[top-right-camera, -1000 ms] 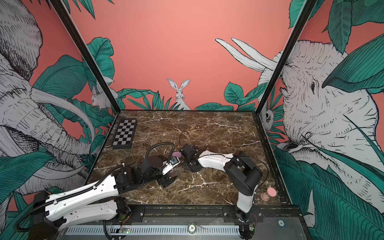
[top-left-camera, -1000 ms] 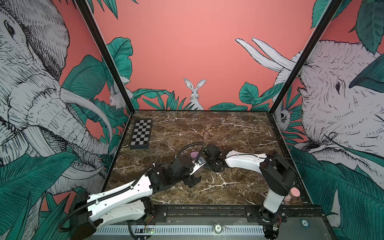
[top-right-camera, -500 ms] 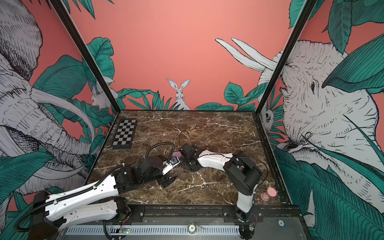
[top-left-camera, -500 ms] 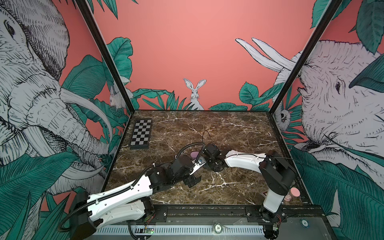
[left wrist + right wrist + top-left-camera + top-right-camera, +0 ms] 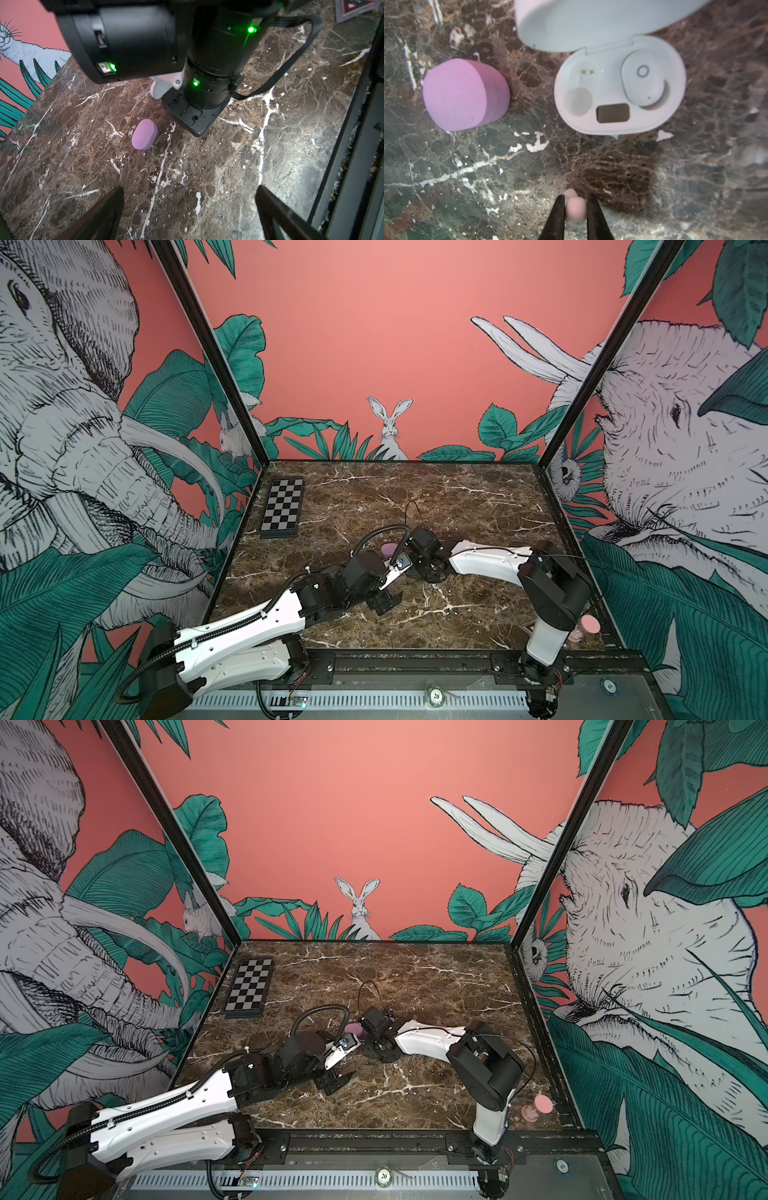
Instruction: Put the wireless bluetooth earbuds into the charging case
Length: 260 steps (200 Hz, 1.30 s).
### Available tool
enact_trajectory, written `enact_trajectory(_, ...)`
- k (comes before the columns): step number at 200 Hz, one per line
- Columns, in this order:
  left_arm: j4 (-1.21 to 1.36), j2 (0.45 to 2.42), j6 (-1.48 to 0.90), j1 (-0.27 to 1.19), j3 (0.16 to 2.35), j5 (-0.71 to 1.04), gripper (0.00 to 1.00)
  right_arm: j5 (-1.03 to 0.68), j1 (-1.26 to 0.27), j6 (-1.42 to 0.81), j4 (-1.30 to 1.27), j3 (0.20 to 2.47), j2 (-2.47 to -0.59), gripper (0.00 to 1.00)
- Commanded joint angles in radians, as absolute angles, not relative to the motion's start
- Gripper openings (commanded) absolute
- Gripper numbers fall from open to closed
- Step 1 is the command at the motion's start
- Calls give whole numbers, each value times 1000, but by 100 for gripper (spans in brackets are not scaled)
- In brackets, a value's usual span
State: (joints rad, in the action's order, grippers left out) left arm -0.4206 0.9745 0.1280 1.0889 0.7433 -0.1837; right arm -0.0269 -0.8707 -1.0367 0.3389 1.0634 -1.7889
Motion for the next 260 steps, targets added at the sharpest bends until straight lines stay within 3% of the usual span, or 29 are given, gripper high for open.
enact_trajectory(1, -416, 970, 132, 1092, 736, -195, 99, -21, -874, -1020, 334, 1065, -1792, 16)
enact_trajectory(260, -421, 994, 143, 1092, 733, -165, 99, 16, -874, -982, 301, 1025, -1691, 14)
